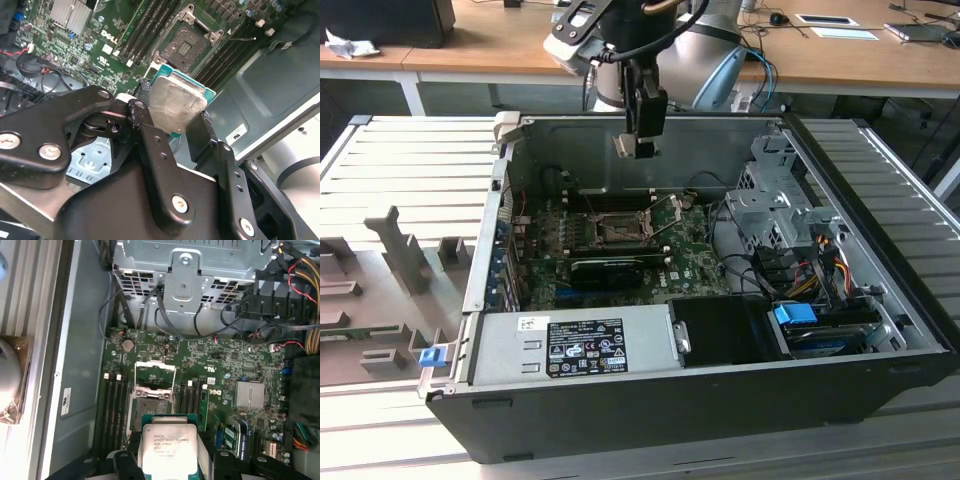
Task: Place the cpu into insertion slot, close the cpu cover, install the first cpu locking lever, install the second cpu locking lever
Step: 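Place the cpu into insertion slot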
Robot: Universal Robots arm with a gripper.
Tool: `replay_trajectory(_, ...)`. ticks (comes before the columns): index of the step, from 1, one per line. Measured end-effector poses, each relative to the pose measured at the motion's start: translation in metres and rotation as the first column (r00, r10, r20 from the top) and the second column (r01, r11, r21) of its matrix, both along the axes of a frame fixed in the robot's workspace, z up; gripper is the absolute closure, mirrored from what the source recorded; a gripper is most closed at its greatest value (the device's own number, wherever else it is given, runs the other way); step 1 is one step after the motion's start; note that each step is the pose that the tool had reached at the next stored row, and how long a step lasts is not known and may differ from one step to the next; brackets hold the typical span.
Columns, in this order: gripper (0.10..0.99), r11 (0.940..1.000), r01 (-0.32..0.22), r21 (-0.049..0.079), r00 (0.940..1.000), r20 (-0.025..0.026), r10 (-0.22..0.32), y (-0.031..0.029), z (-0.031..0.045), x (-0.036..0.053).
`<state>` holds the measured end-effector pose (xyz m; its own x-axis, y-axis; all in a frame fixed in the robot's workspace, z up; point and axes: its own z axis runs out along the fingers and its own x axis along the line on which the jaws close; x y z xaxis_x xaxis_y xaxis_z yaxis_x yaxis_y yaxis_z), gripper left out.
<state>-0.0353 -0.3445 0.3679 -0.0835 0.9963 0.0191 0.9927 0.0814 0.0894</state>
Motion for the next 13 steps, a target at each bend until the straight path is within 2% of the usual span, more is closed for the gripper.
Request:
replay_trajectory(5,0.557,0.9999,0.016,0.0,0.9999,0.0036,-0.016,-0.0001,-0.0089,0.0)
replay_trajectory(13,0.557,0.9991,0.043,0.0,0.9991,0.0039,-0.043,-0.0001,-0.0201,0.0)
